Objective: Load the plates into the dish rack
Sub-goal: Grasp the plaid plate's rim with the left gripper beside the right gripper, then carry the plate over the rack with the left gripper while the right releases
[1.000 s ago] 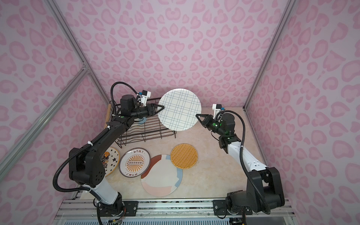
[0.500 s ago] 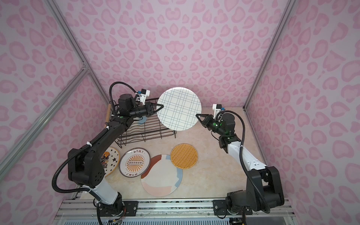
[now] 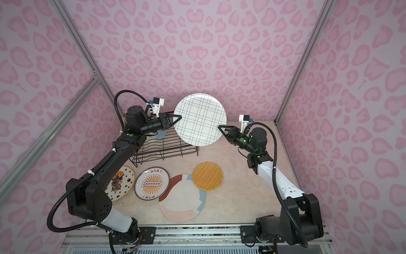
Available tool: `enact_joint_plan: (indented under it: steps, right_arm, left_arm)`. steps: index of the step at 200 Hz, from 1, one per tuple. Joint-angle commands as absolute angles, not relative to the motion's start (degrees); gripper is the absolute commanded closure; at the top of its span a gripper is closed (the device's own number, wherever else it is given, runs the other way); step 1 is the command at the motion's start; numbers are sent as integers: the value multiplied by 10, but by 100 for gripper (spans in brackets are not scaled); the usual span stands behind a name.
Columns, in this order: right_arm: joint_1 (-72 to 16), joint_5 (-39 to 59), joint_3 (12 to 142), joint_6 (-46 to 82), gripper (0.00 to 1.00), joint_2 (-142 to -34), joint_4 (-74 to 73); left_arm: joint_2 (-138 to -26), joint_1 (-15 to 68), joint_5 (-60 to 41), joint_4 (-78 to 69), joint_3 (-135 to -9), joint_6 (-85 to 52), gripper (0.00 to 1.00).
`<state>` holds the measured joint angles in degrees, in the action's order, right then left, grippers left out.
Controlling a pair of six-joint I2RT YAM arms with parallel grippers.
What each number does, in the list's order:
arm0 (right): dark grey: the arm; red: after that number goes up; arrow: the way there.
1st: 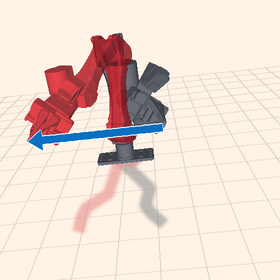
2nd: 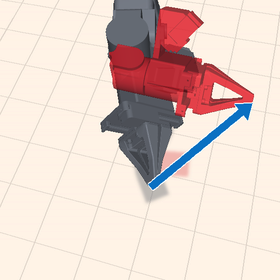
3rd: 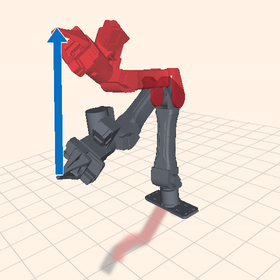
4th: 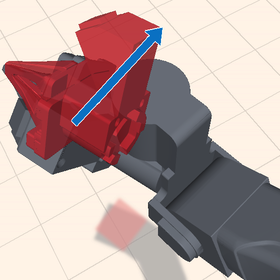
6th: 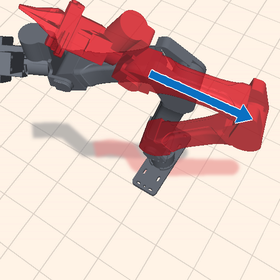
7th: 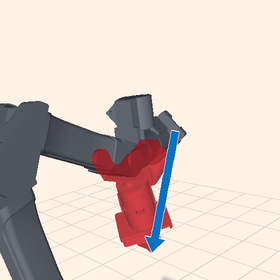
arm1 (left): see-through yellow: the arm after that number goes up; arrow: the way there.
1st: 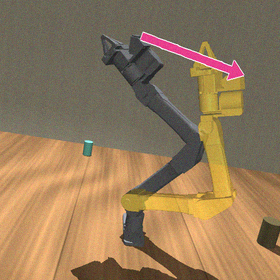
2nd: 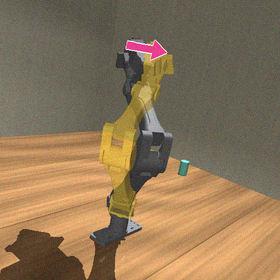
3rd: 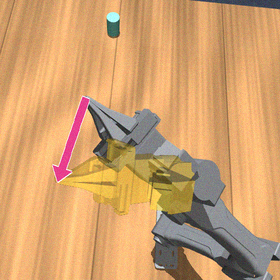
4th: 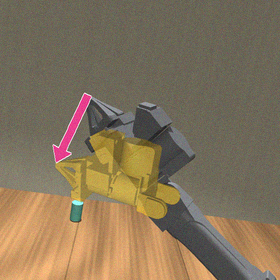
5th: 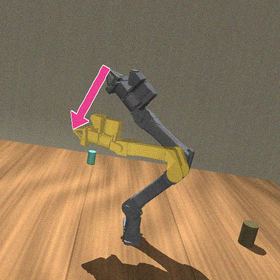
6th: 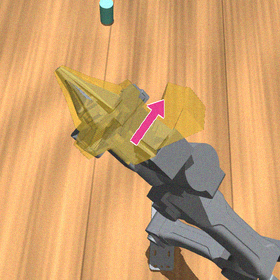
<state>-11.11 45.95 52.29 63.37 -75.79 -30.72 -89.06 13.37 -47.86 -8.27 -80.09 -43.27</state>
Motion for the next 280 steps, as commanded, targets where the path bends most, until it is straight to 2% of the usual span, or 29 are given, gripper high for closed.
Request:
enact_joint_plan:
  steps: [1,65,122,166,257,280]
  right_arm:
    - [-112,474,528,623,45,-741,-319]
    - [-115,446,541,529,27,-665,-185]
    - [-125,450,532,511,19,-657,-172]
    - [-153,450,533,511,14,-681,-182]
    - [-206,453,533,540,11,-734,-209]
    - [-219,452,545,536,3,-746,-189]
  left_arm:
    - [-867,129,-456,-100,-794,-415,96]
    - [-761,76,-395,-49,-750,-373,96]
    - [-594,64,-191,91,-715,-90,96]
    - [-529,64,-66,135,-703,79,96]
    - [-580,63,-119,289,-798,410,96]
    - [-604,63,-114,329,-815,465,96]
